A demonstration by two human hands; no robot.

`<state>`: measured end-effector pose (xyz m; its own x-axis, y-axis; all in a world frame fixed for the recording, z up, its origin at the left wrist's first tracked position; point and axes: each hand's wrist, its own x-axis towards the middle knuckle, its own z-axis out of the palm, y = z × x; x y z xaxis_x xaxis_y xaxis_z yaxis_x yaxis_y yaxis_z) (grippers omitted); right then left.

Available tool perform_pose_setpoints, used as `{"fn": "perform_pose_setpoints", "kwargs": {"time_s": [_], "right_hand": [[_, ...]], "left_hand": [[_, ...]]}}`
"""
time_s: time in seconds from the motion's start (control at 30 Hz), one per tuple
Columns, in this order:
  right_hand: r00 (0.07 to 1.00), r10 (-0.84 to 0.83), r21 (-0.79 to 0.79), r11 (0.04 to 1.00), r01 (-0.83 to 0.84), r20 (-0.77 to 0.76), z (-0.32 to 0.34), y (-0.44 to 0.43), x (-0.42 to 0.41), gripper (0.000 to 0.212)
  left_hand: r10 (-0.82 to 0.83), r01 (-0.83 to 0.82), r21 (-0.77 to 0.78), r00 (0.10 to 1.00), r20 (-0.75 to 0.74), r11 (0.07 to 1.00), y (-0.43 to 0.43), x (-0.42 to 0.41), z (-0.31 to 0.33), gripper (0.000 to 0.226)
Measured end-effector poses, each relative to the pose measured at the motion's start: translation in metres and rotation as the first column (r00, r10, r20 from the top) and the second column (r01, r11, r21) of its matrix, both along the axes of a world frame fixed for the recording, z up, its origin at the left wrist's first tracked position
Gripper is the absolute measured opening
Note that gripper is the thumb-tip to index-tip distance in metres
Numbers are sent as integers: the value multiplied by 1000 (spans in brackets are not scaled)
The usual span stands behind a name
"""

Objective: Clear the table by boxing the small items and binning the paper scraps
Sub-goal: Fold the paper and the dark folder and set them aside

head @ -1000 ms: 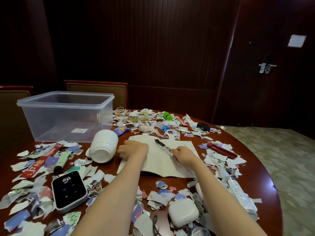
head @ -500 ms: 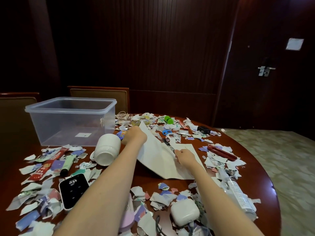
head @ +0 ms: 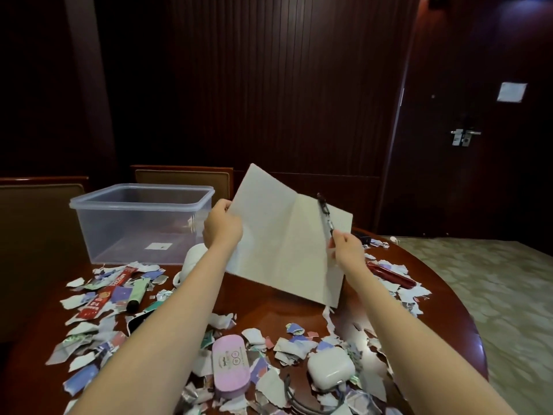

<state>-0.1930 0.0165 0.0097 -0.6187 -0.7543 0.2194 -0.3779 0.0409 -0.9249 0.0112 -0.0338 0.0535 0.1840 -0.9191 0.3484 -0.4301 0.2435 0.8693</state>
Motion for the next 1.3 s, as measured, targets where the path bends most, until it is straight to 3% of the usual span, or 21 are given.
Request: {"fn": "perform_pose_setpoints", "kwargs": {"time_s": [0.2, 0.4, 0.5, 0.6, 0.8, 1.03, 1.1, 1.13, 1.2, 1.23, 1.27, 1.3], "right_hand": [[999, -22, -91, 996, 24, 26, 13, 11, 16, 32], [975, -197, -40, 980, 194, -106, 9, 11, 16, 37], [994, -78, -12, 997, 77, -80, 11, 15, 11, 36], [990, 99, -39, 995, -95, 103, 14, 21, 15, 37], [987, 65, -86, 995, -53, 147, 13, 17, 25, 32], [1000, 17, -110, 994, -15, 17, 28, 19, 37, 33], [998, 28, -143, 990, -20, 53, 35, 20, 40, 32], [997, 36, -158, 987, -25, 63, 40, 21, 42, 30], [995, 62, -191, 980, -46, 78, 50, 21, 44, 31], [992, 86, -209, 976, -65, 89, 54, 20, 45, 35], [987, 115, -226, 970, -88, 108, 57, 19, 46, 37], [981, 139, -241, 965, -104, 133, 60, 17, 46, 37]], "left_hand": [[111, -118, -43, 984, -137, 992, 15, 3, -11, 24], [135, -144, -19, 958, -252, 989, 13, 8, -16, 21], [128, -139, -18, 950, -286, 990, 9, 13, -11, 22], [122, -125, 15, 928, -352, 992, 7, 18, -6, 24], [26, -11, 37, 892, -451, 999, 8, 19, -2, 28], [-91, 205, 147, 828, -554, 968, 1, 17, 3, 31], [-119, 285, 147, 738, -664, 947, 2, 21, -2, 20], [-143, 368, 132, 630, -763, 920, 6, 24, -3, 8], [-140, 503, 65, 359, -923, 862, 8, 27, -8, 25], [-113, 540, 51, 267, -957, 840, 7, 25, -12, 31], [-90, 579, 48, 207, -974, 814, 8, 22, -14, 32], [-75, 594, 61, 202, -976, 802, 7, 17, -18, 30]]}}
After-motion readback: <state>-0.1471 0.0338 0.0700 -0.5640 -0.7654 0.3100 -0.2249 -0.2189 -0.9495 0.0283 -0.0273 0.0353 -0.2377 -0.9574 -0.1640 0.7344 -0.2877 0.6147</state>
